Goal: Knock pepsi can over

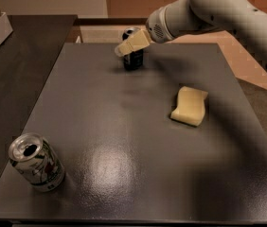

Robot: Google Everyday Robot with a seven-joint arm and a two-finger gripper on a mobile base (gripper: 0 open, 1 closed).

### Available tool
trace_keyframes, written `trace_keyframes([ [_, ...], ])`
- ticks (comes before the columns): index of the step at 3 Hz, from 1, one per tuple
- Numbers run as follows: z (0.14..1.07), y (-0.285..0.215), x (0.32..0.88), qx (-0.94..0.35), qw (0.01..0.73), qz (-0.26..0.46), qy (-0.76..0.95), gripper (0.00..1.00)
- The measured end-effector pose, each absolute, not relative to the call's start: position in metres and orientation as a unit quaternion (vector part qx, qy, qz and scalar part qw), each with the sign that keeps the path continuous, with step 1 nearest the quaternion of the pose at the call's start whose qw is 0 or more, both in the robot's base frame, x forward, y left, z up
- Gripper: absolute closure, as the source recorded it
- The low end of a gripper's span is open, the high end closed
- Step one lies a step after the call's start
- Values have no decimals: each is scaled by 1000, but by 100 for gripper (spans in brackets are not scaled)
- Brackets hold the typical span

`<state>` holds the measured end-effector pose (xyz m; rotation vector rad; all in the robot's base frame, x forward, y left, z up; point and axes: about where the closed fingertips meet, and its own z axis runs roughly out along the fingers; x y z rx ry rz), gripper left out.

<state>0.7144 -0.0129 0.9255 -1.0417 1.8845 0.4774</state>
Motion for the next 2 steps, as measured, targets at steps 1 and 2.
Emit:
trace_keyframes([
  [1, 914, -4, 722, -418, 445, 207, 764, 0],
  [2, 906, 1, 727, -416, 439, 215, 766, 0],
])
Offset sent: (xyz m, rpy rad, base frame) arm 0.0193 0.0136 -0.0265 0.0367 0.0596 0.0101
